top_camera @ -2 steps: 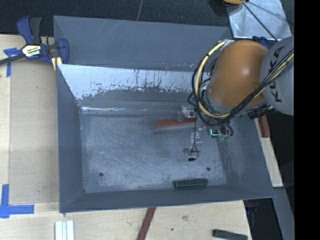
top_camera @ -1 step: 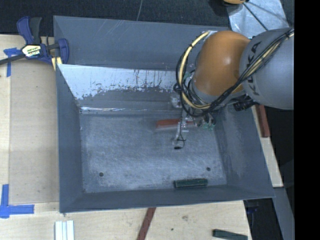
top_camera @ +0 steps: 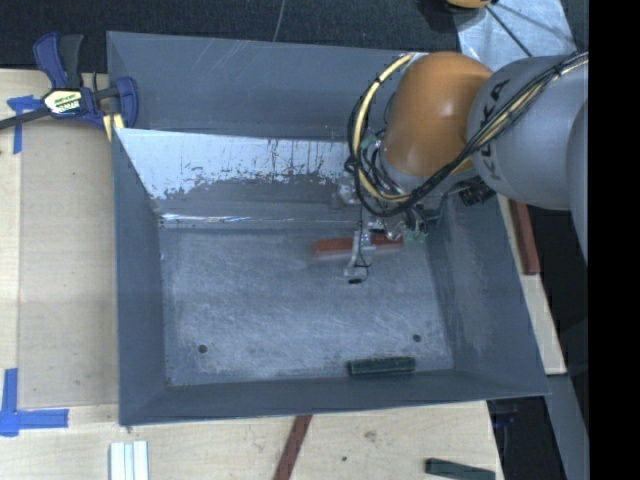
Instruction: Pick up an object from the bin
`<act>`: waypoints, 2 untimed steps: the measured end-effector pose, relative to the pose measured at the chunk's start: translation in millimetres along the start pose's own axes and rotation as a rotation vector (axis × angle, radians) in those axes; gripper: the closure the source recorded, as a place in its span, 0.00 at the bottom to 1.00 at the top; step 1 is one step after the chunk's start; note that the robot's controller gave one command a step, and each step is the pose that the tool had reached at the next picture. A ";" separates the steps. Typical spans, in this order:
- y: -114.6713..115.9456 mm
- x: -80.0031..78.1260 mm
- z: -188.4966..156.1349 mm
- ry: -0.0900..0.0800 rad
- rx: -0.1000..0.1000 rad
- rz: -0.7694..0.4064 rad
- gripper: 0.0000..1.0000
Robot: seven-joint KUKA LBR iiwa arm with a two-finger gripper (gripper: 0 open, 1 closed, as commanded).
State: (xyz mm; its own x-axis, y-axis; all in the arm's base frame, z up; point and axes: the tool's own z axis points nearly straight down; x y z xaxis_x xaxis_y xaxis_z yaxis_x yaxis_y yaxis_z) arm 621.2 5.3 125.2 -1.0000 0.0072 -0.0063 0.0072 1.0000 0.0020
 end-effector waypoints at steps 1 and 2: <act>-14.0 5.5 53.9 0.000 0.002 0.005 1.00; -14.0 5.5 53.9 0.000 0.002 0.004 1.00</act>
Offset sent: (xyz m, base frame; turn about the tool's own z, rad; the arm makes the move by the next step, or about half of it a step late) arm 0.0000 0.0000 0.0000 0.0000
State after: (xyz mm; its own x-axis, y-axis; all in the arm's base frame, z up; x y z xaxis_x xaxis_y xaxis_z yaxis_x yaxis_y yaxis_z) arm 615.9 -8.5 71.3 -0.9999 0.0117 -0.0061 0.0117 0.9999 0.0000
